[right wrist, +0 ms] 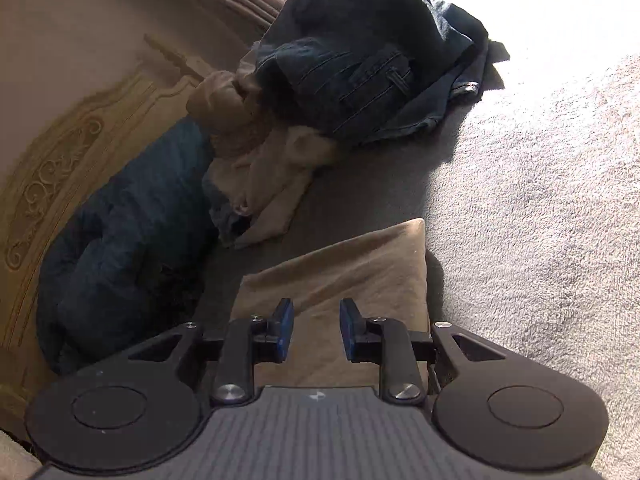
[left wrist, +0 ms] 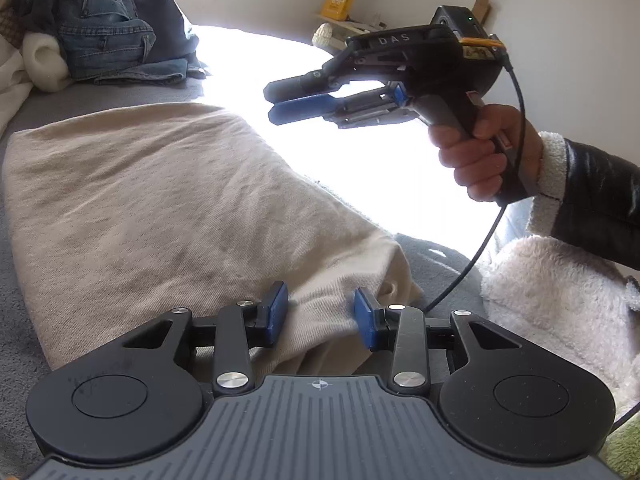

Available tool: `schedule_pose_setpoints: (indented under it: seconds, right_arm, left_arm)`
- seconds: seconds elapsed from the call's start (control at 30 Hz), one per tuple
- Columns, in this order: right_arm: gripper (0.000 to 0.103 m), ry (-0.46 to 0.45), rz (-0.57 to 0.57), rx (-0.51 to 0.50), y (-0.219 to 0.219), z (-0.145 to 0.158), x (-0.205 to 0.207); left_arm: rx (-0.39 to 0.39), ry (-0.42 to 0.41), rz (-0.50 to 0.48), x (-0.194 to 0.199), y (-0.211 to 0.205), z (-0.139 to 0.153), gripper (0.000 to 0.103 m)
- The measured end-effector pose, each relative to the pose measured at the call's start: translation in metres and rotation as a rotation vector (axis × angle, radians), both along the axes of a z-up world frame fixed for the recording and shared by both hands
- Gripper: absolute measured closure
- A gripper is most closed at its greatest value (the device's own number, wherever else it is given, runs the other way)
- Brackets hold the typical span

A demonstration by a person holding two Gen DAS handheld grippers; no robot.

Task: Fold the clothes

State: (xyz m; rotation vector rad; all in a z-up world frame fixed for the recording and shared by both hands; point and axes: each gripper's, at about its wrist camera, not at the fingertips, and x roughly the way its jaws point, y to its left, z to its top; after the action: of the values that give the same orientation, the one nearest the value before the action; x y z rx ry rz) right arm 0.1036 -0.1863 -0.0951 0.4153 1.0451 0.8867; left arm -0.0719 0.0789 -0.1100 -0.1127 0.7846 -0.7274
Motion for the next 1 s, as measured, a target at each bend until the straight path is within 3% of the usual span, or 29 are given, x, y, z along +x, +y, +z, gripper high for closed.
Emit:
schedule_pose_setpoints:
  seconds: [0.1,0.17,0.23,0.33,0.53,0.7,0.77,0.87,1.0]
  right_arm:
    - [0.077,0.106,0.000,-0.184,-0.006,-0.015,-0.031]
    - [0.077,0.143,-0.033,-0.177,-0.019,-0.018,-0.051]
    - [0.077,0.200,-0.060,-0.222,-0.032,-0.016,-0.069]
    - [0.068,0.243,-0.095,-0.327,-0.047,-0.014,-0.091]
    - [0.068,0.160,-0.176,-0.214,-0.053,0.002,-0.093]
    - [0.068,0.083,-0.209,-0.080,-0.042,0.011,-0.081]
    - [0.068,0.084,-0.180,-0.040,-0.037,0.007,-0.080]
    - [0.068,0.111,-0.157,-0.055,-0.026,-0.004,-0.077]
    - [0.069,0.167,-0.160,-0.077,-0.028,-0.018,-0.076]
  left_arm:
    - [0.022,-0.007,0.000,-0.002,-0.003,0.002,0.066]
    - [0.037,-0.012,0.002,-0.002,-0.005,0.003,0.066]
    - [0.050,-0.017,0.004,-0.002,-0.007,0.003,0.066]
    - [0.066,-0.015,0.009,-0.002,-0.009,0.006,0.066]
    - [0.115,-0.009,0.028,-0.002,-0.013,0.017,0.065]
    - [0.146,-0.042,0.107,-0.023,0.003,0.039,0.052]
    - [0.142,-0.012,0.169,-0.030,0.015,0.038,0.051]
    - [0.125,0.068,0.263,-0.038,0.035,0.026,0.051]
    - [0.108,0.110,0.318,-0.054,0.048,0.020,0.051]
